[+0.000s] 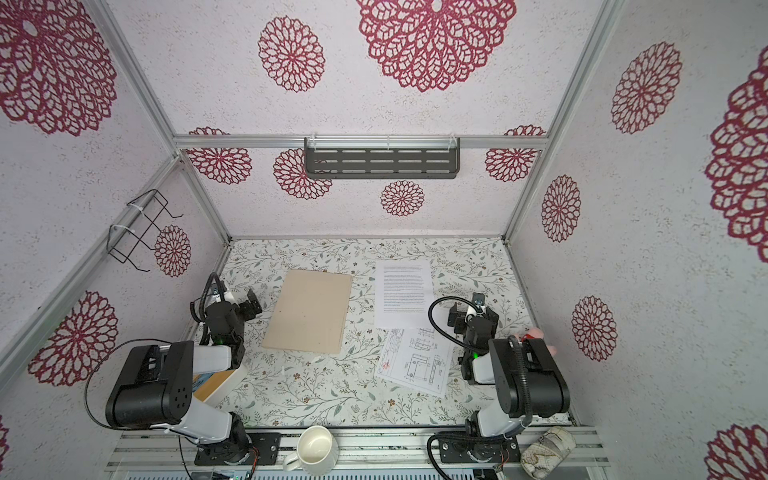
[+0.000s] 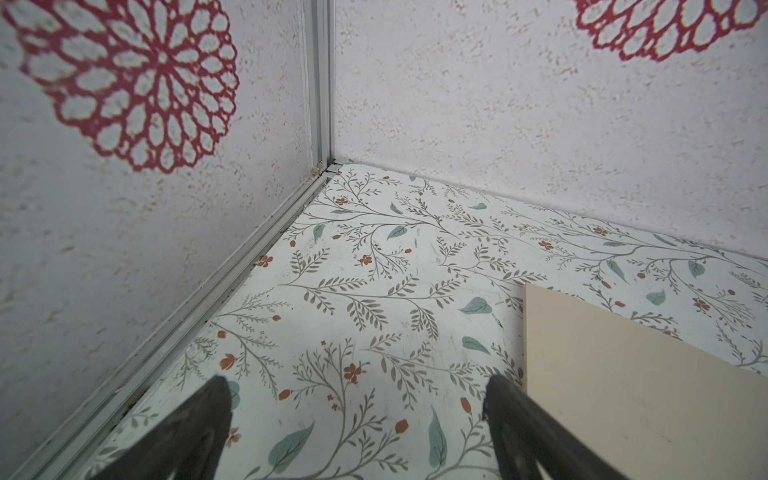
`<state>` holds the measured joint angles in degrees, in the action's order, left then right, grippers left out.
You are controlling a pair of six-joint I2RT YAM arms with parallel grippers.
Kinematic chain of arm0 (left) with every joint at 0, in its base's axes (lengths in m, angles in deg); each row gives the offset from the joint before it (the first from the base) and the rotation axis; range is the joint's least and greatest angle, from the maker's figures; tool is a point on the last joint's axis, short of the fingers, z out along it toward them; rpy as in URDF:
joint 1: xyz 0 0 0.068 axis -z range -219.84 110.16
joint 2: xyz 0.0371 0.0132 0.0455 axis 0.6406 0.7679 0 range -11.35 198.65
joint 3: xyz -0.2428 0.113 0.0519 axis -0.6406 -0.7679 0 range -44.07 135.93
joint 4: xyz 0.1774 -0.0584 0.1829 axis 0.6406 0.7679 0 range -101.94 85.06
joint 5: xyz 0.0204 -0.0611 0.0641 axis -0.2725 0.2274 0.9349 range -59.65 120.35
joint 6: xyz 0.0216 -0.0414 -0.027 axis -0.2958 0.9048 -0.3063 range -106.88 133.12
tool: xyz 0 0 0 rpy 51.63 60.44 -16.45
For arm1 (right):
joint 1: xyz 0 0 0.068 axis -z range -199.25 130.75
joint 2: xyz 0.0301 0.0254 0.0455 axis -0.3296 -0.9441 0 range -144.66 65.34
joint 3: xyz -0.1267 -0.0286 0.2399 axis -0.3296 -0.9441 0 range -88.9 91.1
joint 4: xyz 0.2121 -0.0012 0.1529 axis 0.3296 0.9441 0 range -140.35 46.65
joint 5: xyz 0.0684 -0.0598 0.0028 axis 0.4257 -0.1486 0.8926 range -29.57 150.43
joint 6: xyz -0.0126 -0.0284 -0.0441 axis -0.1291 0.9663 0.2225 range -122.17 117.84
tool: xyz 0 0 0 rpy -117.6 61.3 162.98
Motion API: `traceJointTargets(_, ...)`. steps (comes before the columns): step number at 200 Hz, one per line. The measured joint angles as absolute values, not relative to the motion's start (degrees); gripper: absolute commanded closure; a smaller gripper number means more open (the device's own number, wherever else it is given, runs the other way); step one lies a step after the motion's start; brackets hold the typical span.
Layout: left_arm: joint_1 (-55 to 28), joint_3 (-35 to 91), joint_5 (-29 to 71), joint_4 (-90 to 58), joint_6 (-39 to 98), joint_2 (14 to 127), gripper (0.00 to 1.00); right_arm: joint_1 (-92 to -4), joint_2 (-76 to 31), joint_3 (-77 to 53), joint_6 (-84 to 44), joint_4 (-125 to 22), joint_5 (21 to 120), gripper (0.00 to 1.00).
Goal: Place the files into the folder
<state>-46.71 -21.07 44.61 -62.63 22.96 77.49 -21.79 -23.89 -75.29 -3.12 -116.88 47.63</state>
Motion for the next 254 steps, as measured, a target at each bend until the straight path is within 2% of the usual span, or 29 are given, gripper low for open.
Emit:
traceJointTargets(50, -46.71, -20.54, 44.59, -60.73, 22.92, 77.12, 0.02, -21.73, -23.15, -75.05, -2.90, -115.39, 48.90, 0.01)
traceJointTargets(79, -46.58, -10.99, 44.68, -41.35, 24.56, 71.15, 0.02, -21.68, -16.72, -65.54, -3.73, -96.11, 52.05, 0.01)
traceJointTargets(99, -46.49, -1.11, 44.75, -29.61, 27.71, 67.76, 0.02, -21.64, -13.95, -54.85, -7.44, -84.51, 55.20, 0.07)
traceJointTargets(115, -46.12, 5.14, 44.13, -21.04, 30.07, 66.37, 0.02, -21.66, -13.11, -49.24, -11.68, -78.98, 58.91, 0.08)
traceJointTargets(130, -44.92, 8.11, 44.00, -14.29, 31.53, 65.89, 0.02, -21.73, -13.18, -46.00, -16.62, -75.17, 63.52, 0.04)
traceJointTargets(150, -42.56, 9.71, 43.41, -5.22, 33.65, 65.89, 0.02, -23.00, -14.10, -44.71, -23.49, -72.53, 68.31, 0.07)
traceJointTargets(200, -41.16, 11.30, 39.28, 12.62, 39.38, 66.04, 0.02, -36.44, -19.23, -42.35, -34.06, -67.92, 71.20, 0.12)
traceJointTargets(232, -41.16, 11.30, 35.09, 17.06, 40.23, 67.70, 0.00, -44.18, -24.26, -38.31, -38.44, -66.76, 71.04, 0.16)
traceJointTargets(254, -41.16, 11.30, 31.65, 18.41, 40.65, 69.84, 0.03, -48.42, -27.41, -35.73, -40.40, -65.36, 70.02, 0.17)
